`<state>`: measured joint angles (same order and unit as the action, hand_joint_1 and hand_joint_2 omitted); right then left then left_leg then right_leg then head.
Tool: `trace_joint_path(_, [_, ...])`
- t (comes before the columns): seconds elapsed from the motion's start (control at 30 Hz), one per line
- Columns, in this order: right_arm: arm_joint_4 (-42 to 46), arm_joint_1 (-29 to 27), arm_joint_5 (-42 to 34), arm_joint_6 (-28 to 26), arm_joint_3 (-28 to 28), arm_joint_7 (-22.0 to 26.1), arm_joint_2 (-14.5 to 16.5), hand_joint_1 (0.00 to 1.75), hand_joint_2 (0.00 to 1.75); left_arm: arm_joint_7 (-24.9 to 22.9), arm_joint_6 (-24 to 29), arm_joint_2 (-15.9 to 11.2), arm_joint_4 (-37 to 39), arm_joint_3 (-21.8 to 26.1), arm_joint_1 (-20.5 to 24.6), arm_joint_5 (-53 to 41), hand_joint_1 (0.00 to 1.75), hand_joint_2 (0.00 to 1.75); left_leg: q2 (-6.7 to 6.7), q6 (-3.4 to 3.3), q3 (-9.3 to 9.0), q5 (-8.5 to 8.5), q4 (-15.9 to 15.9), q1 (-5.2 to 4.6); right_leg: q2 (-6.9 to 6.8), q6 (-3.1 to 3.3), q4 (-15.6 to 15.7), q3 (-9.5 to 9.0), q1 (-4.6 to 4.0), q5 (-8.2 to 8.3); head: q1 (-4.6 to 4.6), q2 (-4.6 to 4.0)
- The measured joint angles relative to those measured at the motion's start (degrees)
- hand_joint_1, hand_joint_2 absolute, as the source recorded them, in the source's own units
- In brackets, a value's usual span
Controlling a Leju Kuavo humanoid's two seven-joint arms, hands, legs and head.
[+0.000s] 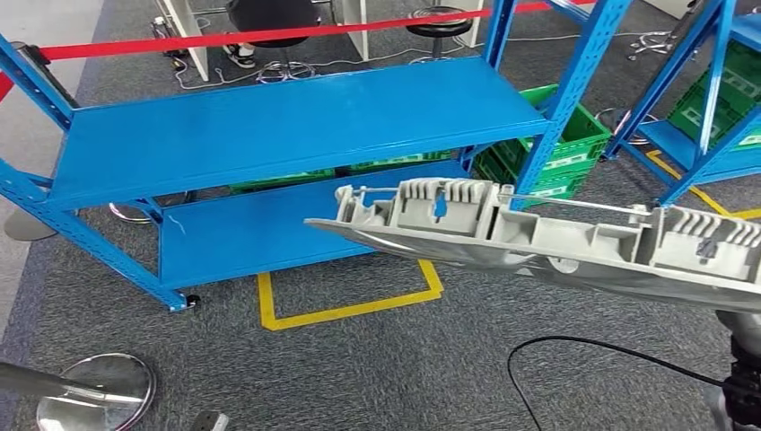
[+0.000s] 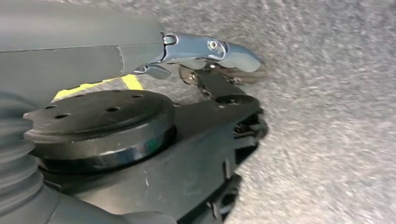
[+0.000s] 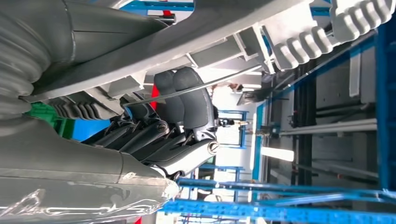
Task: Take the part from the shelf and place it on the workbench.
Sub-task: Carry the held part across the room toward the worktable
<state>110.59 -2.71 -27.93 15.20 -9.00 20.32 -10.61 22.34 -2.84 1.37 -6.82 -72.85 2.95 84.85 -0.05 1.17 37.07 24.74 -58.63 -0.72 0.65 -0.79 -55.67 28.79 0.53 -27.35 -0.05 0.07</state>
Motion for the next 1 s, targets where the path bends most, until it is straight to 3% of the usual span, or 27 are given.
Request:
trace_joint_path(0.07, [0.0,-0.2,-0.2,0.0,-0.4,0.0,0.2,1.75,1.75,0.0,1.0,0.0,0.0,0.0,0.1,-0.1,0.0,1.75,-0.02,0.46,2.27,5.57,-7.3,0.17,0.61,0.3,0.0,1.58,0.02,1.31,-0.19,0.0])
trace_joint_path(0.1, [0.0,-0.4,-0.3,-0.1,-0.7,0.0,0.3,1.75,1.75,0.1,1.5,0.0,0.0,0.0,0.1,-0.2,0.0,1.75,-0.01,0.59,3.18,7.02,-11.1,0.25,0.97,0.28,-0.1,2.4,0.02,1.91,-0.19,0.0])
trace_joint_path(0.13, [0.0,-0.7,-0.2,-0.3,-1.0,-0.1,0.4,1.75,1.75,0.1,2.0,0.0,0.0,-0.1,0.2,-0.4,0.0,1.75,-0.02,0.65,3.44,7.06,-13.4,0.3,1.37,0.19,-0.1,3.14,0.03,2.47,-0.2,0.0])
trace_joint_path(0.17, [0.0,-1.0,-0.2,-0.6,-1.4,-0.1,0.5,1.75,1.75,0.2,2.4,0.0,0.0,-0.2,0.2,-0.5,0.0,1.75,-0.05,0.64,2.79,5.96,-13.9,0.34,1.8,0.05,-0.1,3.81,0.04,2.99,-0.19,0.0])
trace_joint_path(0.2, [0.0,-1.4,-0.1,-1.0,-1.9,-0.1,0.6,1.75,1.75,0.4,2.6,0.0,0.0,-0.3,0.2,-0.7,0.0,1.75,-0.26,0.56,1.07,4.33,-12.1,0.38,2.29,-0.16,-0.2,4.4,0.06,3.45,-0.19,0.0])
trace_joint_path(0.27, [0.0,-1.9,0.4,-1.8,-3.2,-0.3,0.8,1.75,1.75,0.8,2.7,0.1,0.0,-0.5,0.3,-0.8,0.0,1.75,-2.3,0.22,-4.63,2.32,-4.3,0.6,3.39,-0.7,-0.5,5.44,0.1,4.25,-0.2,0.0])
trace_joint_path(0.33, [0.1,-2.0,1.2,-2.5,-4.5,-0.8,0.8,1.75,1.75,1.0,2.4,0.2,0.0,-0.8,0.3,-1.2,0.0,1.75,-4.35,-0.21,-8.81,2.93,2.2,0.86,4.5,-1.33,-0.9,6.4,0.03,5.03,-0.16,0.0])
trace_joint_path(0.37, [0.1,-2.1,1.6,-2.8,-5.2,-1.1,0.8,1.75,1.75,0.9,2.3,0.3,0.0,-1.0,0.4,-1.5,0.0,1.75,-4.47,-0.43,-9.41,3.39,3.4,0.87,5.1,-1.67,-1.0,6.85,0.0,5.46,-0.13,0.0])
trace_joint_path(0.43, [0.1,-2.4,2.2,-3.4,-6.3,-1.7,0.8,1.75,1.75,0.9,2.2,0.4,0.0,-1.3,0.5,-1.8,0.0,1.75,-3.12,-1.06,-9.07,3.32,3.6,0.92,5.57,-2.32,-1.2,7.66,0.06,5.98,-0.09,0.0])
trace_joint_path(0.5, [0.0,-2.6,2.5,-3.6,-7.3,-2.0,0.7,1.75,1.75,0.8,2.2,0.6,0.0,-1.5,0.5,-1.9,0.0,1.75,-1.58,-1.91,-8.71,2.82,3.6,0.97,3.33,-2.81,-4.3,9.37,0.0,3.98,0.22,0.0])
trace_joint_path(0.57, [-0.1,-2.6,2.5,-3.6,-7.7,-2.1,0.7,1.75,1.75,0.8,2.1,0.6,0.0,-1.6,0.4,-1.9,0.0,1.75,-0.02,-2.38,-8.31,2.49,3.6,0.8,0.57,-3.21,-12.2,12.6,-0.02,-0.33,0.52,0.0])
trace_joint_path(0.63, [-0.3,-2.7,2.6,-3.6,-7.8,-2.1,0.7,1.75,1.75,0.8,2.0,0.6,0.0,-1.7,0.3,-1.9,0.0,1.75,1.67,-2.46,-7.97,2.3,3.5,0.68,-0.22,-3.47,-18.4,14.6,0.05,-2.89,0.52,0.0])
trace_joint_path(0.67, [-0.3,-2.8,2.6,-3.6,-8.0,-2.2,0.7,1.75,1.75,0.8,2.0,0.5,0.0,-1.8,0.3,-1.9,0.0,1.75,2.45,-2.43,-7.88,2.24,3.5,0.65,-0.37,-3.48,-18.4,13.96,0.07,-2.64,0.52,0.0])
trace_joint_path(0.7, [-0.4,-2.9,2.6,-3.6,-8.1,-2.2,0.7,1.75,1.75,0.8,2.0,0.5,0.0,-1.9,0.3,-1.9,0.0,1.75,3.21,-2.38,-7.85,2.22,3.5,0.64,-0.67,-3.44,-15.8,12.04,0.06,-1.45,0.52,0.0])
trace_joint_path(0.77, [-0.4,-2.9,2.6,-3.6,-8.2,-2.2,0.7,1.75,1.75,0.8,2.0,0.6,0.0,-1.9,0.4,-1.9,0.0,1.75,4.52,-2.1,-7.92,2.3,3.3,0.48,-2.66,-3.2,-7.2,6.5,-0.16,1.31,0.56,0.0])
trace_joint_path(0.83, [-0.4,-2.9,2.6,-3.6,-8.3,-2.2,0.7,1.75,1.75,0.8,2.0,0.6,0.0,-2.0,0.5,-1.9,0.0,1.75,5.58,-1.62,-7.9,2.36,3.1,0.1,-4.03,-2.5,-2.1,3.62,-0.44,2.43,0.49,0.0])
trace_joint_path(0.93, [-0.4,-3.1,2.6,-3.6,-8.6,-2.2,0.6,1.75,1.75,0.8,2.0,0.5,0.0,-2.0,0.6,-1.9,0.0,1.75,6.5,-0.81,-7.72,2.44,3.0,-0.04,-2.54,-1.39,-1.8,4.22,-0.41,2.75,0.42,0.0])
trace_joint_path(1.0, [-0.4,-3.2,2.6,-3.6,-8.7,-2.2,0.6,1.75,1.75,0.8,2.0,0.5,0.0,-2.0,0.7,-1.9,0.0,1.75,4.14,-0.19,-6.58,4.44,0.6,0.14,-1.35,-0.72,-1.6,4.6,-0.13,3.13,0.38,0.0])
